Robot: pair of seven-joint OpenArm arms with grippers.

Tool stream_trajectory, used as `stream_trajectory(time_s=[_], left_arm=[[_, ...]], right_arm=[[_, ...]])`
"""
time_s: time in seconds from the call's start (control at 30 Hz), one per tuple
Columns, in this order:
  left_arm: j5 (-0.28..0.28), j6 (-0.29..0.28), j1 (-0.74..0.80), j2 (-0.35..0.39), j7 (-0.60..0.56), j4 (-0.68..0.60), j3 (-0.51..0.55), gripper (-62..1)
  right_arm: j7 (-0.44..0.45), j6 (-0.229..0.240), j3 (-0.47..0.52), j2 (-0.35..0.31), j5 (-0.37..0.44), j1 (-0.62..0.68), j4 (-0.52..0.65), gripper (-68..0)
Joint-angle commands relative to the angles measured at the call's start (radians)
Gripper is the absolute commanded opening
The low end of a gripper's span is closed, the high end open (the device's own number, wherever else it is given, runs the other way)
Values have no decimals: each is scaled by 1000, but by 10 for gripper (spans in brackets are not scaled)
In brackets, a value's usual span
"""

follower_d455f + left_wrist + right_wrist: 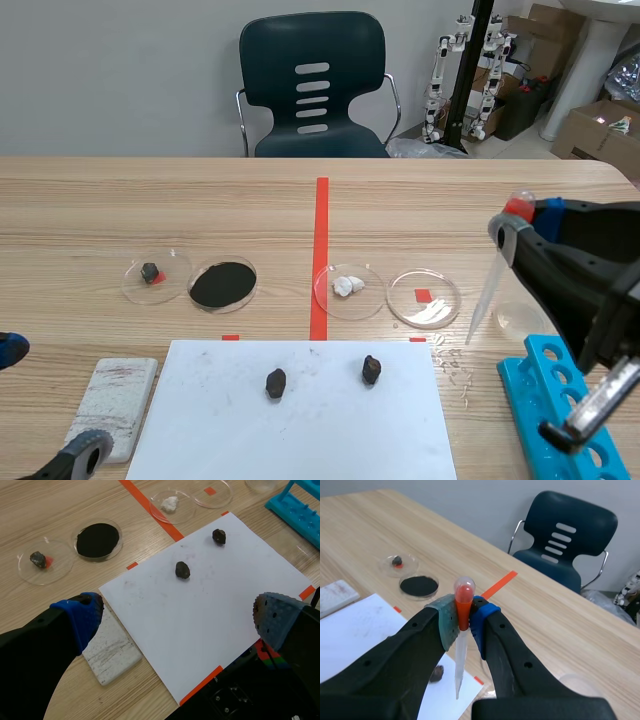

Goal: Draw acid from the petri dish

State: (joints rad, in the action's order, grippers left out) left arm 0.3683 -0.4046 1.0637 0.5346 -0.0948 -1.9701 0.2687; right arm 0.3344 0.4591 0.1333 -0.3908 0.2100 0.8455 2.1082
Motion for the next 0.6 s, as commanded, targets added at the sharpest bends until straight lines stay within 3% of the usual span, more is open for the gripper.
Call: stream_trajectory(time_s=[0.0, 0.27, 0.57], left_arm=[[10, -2, -3, -7, -16, -8, 1, 14], [10, -2, -3, -7, -16, -8, 1, 14], [10, -2, -3, -7, -16, -8, 1, 14]], right_arm=[[21, 26, 24, -2, 6, 24, 24, -610], [111, 149, 122, 3, 6, 124, 40, -610], [114, 159, 126, 3, 6, 124, 40, -609]])
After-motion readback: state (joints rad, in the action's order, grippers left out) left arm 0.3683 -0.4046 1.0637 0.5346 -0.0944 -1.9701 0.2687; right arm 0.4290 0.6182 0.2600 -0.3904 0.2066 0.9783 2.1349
